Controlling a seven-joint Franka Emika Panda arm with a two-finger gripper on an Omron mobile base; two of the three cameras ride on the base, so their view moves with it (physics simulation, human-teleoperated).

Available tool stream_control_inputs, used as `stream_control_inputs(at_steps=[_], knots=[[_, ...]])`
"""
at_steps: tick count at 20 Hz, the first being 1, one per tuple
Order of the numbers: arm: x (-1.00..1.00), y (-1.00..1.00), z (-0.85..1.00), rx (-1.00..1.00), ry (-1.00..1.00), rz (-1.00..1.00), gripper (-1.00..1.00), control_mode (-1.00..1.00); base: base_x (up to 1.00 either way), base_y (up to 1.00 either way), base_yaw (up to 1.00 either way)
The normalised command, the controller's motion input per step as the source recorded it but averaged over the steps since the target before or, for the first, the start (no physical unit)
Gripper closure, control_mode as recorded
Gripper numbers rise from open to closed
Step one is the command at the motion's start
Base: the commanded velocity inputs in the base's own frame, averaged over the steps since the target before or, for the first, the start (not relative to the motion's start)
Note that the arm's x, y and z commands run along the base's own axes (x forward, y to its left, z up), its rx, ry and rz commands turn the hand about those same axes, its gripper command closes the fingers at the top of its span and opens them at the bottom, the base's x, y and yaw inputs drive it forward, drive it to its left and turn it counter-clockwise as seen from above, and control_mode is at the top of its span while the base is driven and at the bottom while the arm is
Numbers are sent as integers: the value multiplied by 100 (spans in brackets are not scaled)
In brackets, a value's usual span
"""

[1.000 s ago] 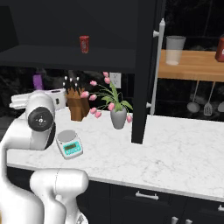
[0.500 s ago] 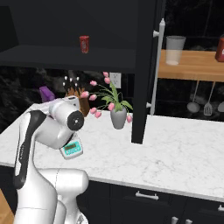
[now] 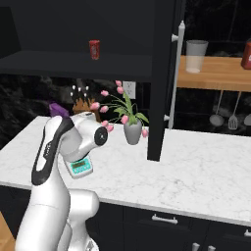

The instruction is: Pick the cereal and place it on the digital scale for weighing, and close the cabinet.

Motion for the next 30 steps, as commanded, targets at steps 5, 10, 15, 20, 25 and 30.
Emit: stream_control_inputs(at_steps=[5,10,15,20,25,30], knots=[[20,0,-40,0,1,10,100,-100,0,0,0],[24,-1,-12,0,0,4,100,-100,0,0,0],[7,0,-21,0,0,2,100,-100,0,0,0],[1,0,-35,-1,0,2,100,-100,0,0,0],[14,0,-38,0,0,1,100,-100,0,0,0],[16,0,-36,0,0,0,100,-100,0,0,0]])
